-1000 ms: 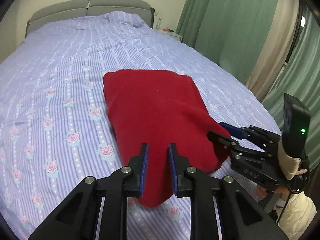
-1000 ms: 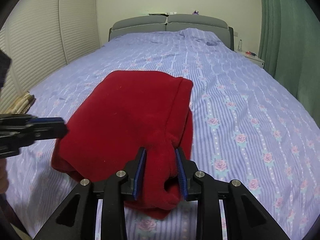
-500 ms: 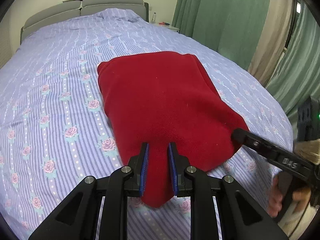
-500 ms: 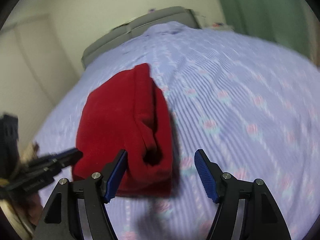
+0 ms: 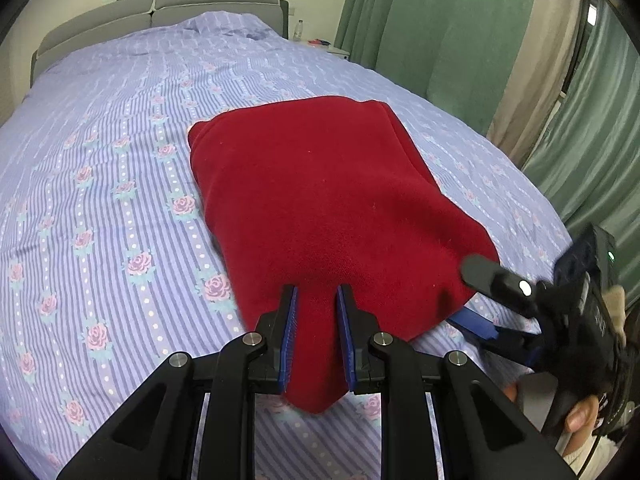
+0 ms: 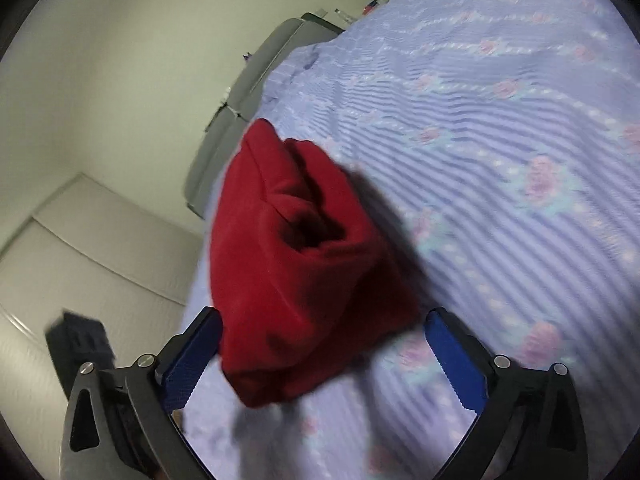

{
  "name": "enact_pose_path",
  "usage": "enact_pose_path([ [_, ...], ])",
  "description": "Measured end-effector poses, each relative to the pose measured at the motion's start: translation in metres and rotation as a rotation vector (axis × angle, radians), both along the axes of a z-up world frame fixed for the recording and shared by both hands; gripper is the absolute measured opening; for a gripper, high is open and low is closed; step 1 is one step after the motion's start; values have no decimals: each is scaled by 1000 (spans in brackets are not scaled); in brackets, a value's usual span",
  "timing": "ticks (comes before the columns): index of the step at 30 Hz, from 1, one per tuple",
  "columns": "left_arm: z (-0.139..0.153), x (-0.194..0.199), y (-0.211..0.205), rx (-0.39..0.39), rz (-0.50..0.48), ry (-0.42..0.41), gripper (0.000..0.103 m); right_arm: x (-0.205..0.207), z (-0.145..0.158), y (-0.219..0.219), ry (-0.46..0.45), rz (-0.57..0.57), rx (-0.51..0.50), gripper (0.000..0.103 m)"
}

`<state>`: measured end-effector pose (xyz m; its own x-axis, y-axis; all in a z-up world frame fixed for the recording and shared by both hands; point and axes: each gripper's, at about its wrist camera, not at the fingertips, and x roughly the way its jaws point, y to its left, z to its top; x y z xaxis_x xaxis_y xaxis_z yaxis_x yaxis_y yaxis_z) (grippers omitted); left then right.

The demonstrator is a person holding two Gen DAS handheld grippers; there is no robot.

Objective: Fold small clothes
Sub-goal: 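Grasp the folded sweatshirt bundle with both tools, then lift the bundle with both tools and carry it toward the plaid blanket stack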

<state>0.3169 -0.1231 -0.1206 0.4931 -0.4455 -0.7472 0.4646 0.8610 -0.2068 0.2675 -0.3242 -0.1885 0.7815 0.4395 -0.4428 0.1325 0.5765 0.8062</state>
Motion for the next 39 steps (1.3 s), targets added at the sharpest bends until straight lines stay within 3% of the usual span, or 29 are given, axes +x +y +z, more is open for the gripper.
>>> enact_pose_path([
  [5, 0, 1, 5, 0, -30, 7, 21, 26, -7, 6, 31, -27, 45, 103],
  [11, -1, 5, 10, -14, -34, 25, 21, 46, -11, -6, 47, -159, 242, 103],
  [17, -2, 3, 11, -20, -30, 19, 21, 58, -6, 7, 64, -144, 136, 102],
  [21, -1, 2, 9, -12, -23, 14, 21, 53, -8, 6, 99, -163, 112, 86],
  [24, 4, 4, 14, -74, -18, 45, 21, 45, -9, 2, 105, -173, 79, 71],
  [26, 10, 7, 24, -155, 3, 94, 37, 43, -10, -1, 106, -173, 64, 66],
  [27, 11, 9, 27, -169, 17, 109, 69, 43, -9, -2, 104, -168, 53, 66],
  [28, 13, 12, 32, -193, 45, 118, 80, 42, -7, -2, 106, -162, 25, 65],
  [32, 10, 25, 41, -267, 70, 170, 81, 41, -1, -2, 97, -143, -46, 64],
  [36, -6, 44, 38, -304, 86, 244, 81, 45, 4, -3, 78, -125, -130, 62],
  [39, -24, 58, 31, -354, 86, 315, 81, 47, 2, -5, 74, -112, -140, 61],
])
